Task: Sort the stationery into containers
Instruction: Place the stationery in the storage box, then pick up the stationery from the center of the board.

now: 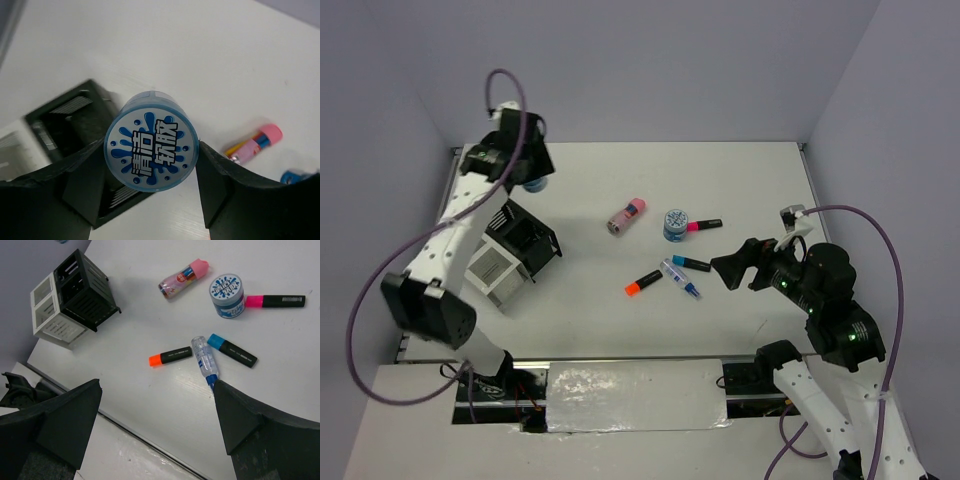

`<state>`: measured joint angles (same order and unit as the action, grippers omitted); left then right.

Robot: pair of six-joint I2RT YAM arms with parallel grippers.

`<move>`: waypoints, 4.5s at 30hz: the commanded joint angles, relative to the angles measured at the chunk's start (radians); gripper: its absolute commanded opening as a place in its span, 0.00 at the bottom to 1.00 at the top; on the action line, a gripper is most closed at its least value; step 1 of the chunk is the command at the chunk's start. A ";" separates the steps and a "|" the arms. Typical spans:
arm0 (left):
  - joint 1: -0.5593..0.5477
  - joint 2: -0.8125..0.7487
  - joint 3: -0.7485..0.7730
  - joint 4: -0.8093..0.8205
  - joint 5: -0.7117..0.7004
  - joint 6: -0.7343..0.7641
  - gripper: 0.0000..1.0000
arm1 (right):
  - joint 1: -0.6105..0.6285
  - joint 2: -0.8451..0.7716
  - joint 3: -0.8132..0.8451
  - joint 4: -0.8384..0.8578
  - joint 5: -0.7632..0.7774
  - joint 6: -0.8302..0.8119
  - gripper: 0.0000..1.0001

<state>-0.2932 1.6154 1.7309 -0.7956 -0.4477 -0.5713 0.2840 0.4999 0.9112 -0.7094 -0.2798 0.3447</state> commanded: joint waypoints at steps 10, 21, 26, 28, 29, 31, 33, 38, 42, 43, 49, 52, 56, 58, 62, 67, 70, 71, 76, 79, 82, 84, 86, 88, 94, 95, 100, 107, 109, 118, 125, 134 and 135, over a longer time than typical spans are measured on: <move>0.319 -0.253 -0.215 0.076 0.173 -0.019 0.00 | 0.009 0.011 -0.043 0.111 -0.065 0.019 1.00; 0.379 -0.224 -0.315 0.156 0.233 -0.036 0.00 | 0.009 0.002 -0.055 0.110 -0.067 0.020 1.00; 0.402 -0.201 -0.335 0.174 0.250 -0.041 0.00 | 0.009 0.003 -0.060 0.113 -0.071 0.022 1.00; 0.413 -0.193 -0.343 0.180 0.253 -0.041 0.00 | 0.009 0.002 -0.061 0.114 -0.071 0.022 1.00; 0.417 -0.187 -0.344 0.182 0.254 -0.042 0.00 | 0.009 0.000 -0.063 0.114 -0.071 0.022 1.00; 0.427 -0.184 -0.349 0.185 0.264 -0.044 0.00 | 0.009 -0.003 -0.066 0.113 -0.070 0.020 1.00; 0.427 -0.177 -0.355 0.187 0.265 -0.042 0.00 | 0.009 -0.004 -0.066 0.111 -0.067 0.019 1.00; 0.427 -0.166 -0.366 0.177 0.256 -0.042 0.00 | 0.009 -0.006 -0.063 0.110 -0.067 0.017 1.00; 0.428 -0.161 -0.372 0.182 0.271 -0.036 0.05 | 0.009 -0.004 -0.064 0.110 -0.065 0.016 1.00; 0.427 -0.160 -0.372 0.182 0.274 -0.035 0.06 | 0.009 -0.004 -0.066 0.110 -0.065 0.016 1.00; 0.427 -0.144 -0.376 0.173 0.274 -0.027 0.15 | 0.009 -0.004 -0.066 0.110 -0.064 0.016 1.00; 0.428 -0.124 -0.378 0.165 0.270 -0.024 0.23 | 0.009 -0.003 -0.064 0.111 -0.065 0.017 1.00; 0.427 -0.097 -0.375 0.162 0.296 -0.021 0.38 | 0.009 -0.003 -0.063 0.111 -0.065 0.017 1.00; 0.425 -0.089 -0.375 0.165 0.299 -0.019 0.48 | 0.007 -0.003 -0.063 0.110 -0.064 0.014 1.00; 0.422 -0.091 -0.372 0.151 0.274 -0.027 0.86 | 0.009 -0.003 -0.061 0.105 -0.062 0.013 1.00; 0.414 -0.098 -0.355 0.134 0.265 -0.024 0.99 | 0.009 -0.001 -0.055 0.105 -0.061 0.011 1.00; 0.413 -0.109 -0.341 0.122 0.264 -0.021 0.99 | 0.009 -0.004 -0.055 0.102 -0.055 0.010 1.00; 0.411 -0.112 -0.338 0.121 0.271 -0.018 0.99 | 0.009 -0.006 -0.058 0.102 -0.052 0.008 1.00; 0.297 -0.205 -0.338 0.194 0.320 0.005 0.99 | 0.009 -0.012 -0.058 0.102 -0.033 0.016 1.00; 0.094 -0.229 -0.314 0.262 0.322 0.039 0.99 | 0.009 -0.015 -0.041 0.091 0.036 0.043 1.00; -0.075 -0.200 -0.318 0.434 0.385 0.097 0.99 | 0.009 -0.035 -0.005 0.054 0.148 0.085 1.00; -0.148 -0.169 -0.321 0.499 0.441 0.103 0.99 | 0.009 -0.050 0.015 0.031 0.235 0.108 1.00; -0.237 -0.102 -0.298 0.542 0.468 0.116 0.99 | 0.009 -0.061 0.058 -0.034 0.302 0.114 1.00; -0.308 -0.019 -0.222 0.533 0.387 0.142 0.99 | 0.009 -0.075 0.106 -0.093 0.401 0.102 1.00; -0.471 0.246 0.016 0.526 0.279 0.185 0.99 | 0.009 -0.103 0.242 -0.226 0.577 0.059 1.00; -0.481 0.285 0.054 0.482 0.268 0.188 0.99 | 0.011 -0.109 0.248 -0.228 0.577 0.047 1.00; -0.529 0.463 0.206 0.424 0.216 0.209 0.99 | 0.007 -0.109 0.256 -0.257 0.564 -0.013 1.00; -0.535 0.572 0.308 0.337 0.064 0.224 0.99 | 0.007 -0.107 0.213 -0.243 0.475 -0.067 1.00; -0.535 0.587 0.305 0.338 0.041 0.241 0.99 | 0.006 -0.112 0.203 -0.234 0.462 -0.070 1.00; -0.535 0.609 0.254 0.384 0.167 0.264 0.99 | 0.006 -0.098 0.161 -0.203 0.407 -0.076 1.00; -0.535 0.653 0.274 0.385 0.158 0.280 0.99 | 0.007 -0.092 0.155 -0.194 0.372 -0.088 1.00; -0.535 0.707 0.308 0.375 0.149 0.295 0.99 | 0.007 -0.090 0.143 -0.185 0.347 -0.101 1.00; -0.535 0.710 0.306 0.380 0.149 0.298 0.99 | 0.007 -0.089 0.141 -0.183 0.346 -0.101 1.00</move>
<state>-0.8265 2.3077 2.0003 -0.4274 -0.2905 -0.2981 0.2855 0.3923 1.0641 -0.9421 0.0845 0.2630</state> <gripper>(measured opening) 0.993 0.996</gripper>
